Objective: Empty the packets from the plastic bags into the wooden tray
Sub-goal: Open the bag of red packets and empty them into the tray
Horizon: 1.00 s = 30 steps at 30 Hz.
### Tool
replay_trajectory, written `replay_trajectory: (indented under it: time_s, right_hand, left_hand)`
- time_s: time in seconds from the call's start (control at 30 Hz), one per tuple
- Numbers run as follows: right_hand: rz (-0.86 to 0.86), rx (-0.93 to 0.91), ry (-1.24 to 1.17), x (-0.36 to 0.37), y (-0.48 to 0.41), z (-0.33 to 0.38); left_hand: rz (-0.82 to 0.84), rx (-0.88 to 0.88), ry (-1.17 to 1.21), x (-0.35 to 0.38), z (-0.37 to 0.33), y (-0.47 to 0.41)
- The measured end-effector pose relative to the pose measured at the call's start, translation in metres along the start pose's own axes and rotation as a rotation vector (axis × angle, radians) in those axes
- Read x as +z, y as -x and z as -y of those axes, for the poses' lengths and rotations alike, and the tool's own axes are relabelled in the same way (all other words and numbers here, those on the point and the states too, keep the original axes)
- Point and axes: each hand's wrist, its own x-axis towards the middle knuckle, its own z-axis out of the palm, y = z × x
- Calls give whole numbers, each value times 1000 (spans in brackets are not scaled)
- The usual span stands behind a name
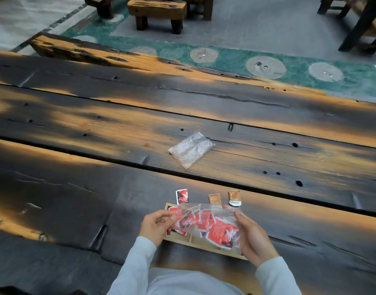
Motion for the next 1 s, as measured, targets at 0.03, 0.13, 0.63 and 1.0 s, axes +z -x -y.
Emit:
replay_trajectory:
  time_s: [0.03, 0.13, 0.63, 1.0]
  right_hand:
    - [-2, 2, -9, 0, 0, 0]
    - [-12, 16, -36, -3, -1, -2]
    - [25, 17, -90, 1, -2, 0]
    - [24, 35, -120, 2, -4, -4]
  left_hand:
    - [3, 0, -4, 0, 1, 0]
    - [-6, -4, -10, -1, 3, -1]
    - [-17, -12, 3, -1, 4, -1]
    - [-36, -23, 21, -3, 11, -6]
